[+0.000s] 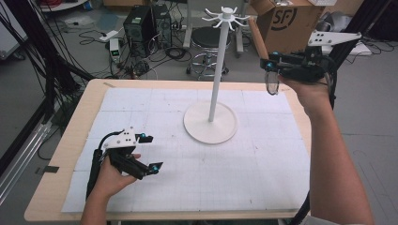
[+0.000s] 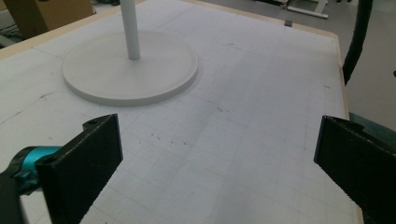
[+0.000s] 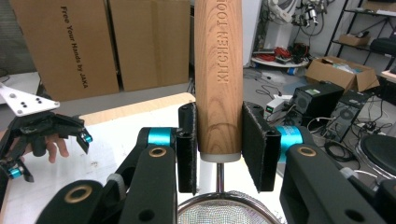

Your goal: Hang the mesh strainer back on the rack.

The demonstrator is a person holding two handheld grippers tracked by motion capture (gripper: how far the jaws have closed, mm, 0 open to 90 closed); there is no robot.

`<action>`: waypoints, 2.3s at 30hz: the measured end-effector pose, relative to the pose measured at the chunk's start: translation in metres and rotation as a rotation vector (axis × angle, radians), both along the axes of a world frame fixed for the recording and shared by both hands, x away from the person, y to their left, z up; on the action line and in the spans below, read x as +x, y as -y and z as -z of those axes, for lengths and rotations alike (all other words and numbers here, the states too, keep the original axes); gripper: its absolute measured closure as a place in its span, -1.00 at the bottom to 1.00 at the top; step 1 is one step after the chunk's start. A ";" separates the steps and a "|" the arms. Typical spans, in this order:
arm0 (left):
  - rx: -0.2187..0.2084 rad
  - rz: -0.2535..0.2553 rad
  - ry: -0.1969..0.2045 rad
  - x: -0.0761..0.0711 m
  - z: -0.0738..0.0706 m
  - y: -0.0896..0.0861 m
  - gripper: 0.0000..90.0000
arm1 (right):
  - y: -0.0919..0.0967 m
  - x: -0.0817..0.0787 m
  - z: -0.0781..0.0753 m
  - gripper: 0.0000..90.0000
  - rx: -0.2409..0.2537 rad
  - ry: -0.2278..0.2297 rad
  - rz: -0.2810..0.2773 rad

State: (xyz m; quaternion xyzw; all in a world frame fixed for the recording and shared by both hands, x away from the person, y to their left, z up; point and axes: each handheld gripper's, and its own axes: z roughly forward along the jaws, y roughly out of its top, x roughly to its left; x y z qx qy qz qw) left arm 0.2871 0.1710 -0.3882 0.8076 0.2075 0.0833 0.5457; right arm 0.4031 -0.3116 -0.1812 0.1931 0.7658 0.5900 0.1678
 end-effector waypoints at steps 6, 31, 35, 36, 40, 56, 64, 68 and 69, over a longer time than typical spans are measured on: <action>-0.006 -0.001 0.001 0.000 0.000 0.000 -0.96 | -0.003 0.005 0.003 0.53 -0.008 -0.017 0.005; 0.015 0.016 -0.005 0.000 0.002 0.008 -0.96 | -0.036 0.017 0.015 0.53 -0.068 -0.074 0.018; 0.029 0.018 -0.006 0.000 0.003 0.008 -0.96 | -0.045 0.017 0.014 0.52 -0.090 -0.070 0.023; 0.024 0.019 -0.010 0.000 0.003 0.008 -0.96 | -0.048 0.016 0.014 0.52 -0.102 -0.069 0.029; 0.026 0.017 -0.015 0.001 0.005 0.008 -0.96 | -0.055 0.015 0.011 0.52 -0.130 -0.069 0.044; 0.028 0.014 -0.019 0.001 0.006 0.009 -0.96 | -0.056 0.016 0.013 0.06 -0.174 -0.060 0.083; 0.031 0.015 -0.007 0.001 0.005 0.009 -0.96 | -0.049 0.011 0.014 -0.13 -0.157 -0.059 0.092; 0.022 0.012 -0.013 0.001 0.006 0.009 -0.96 | -0.044 0.008 0.018 -0.27 -0.134 -0.057 0.089; 0.021 0.013 -0.015 0.001 0.006 0.008 -0.96 | -0.043 0.007 0.019 -0.30 -0.131 -0.055 0.096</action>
